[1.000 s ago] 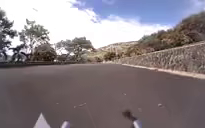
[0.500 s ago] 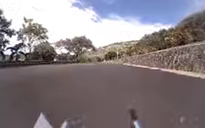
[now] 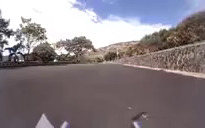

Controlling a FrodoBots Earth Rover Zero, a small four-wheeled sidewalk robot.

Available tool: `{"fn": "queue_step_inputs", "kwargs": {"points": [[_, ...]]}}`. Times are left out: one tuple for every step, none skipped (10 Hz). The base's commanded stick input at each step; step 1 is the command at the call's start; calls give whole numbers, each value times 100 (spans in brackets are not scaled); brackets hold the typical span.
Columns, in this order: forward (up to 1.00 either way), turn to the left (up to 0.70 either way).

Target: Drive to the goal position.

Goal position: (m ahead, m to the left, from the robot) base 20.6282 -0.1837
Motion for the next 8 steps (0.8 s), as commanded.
{"fn": "queue_step_inputs", "kwargs": {"points": [[85, 0], [85, 0], [85, 0], [85, 0], [85, 0], [85, 0], [85, 0], [85, 0]]}}
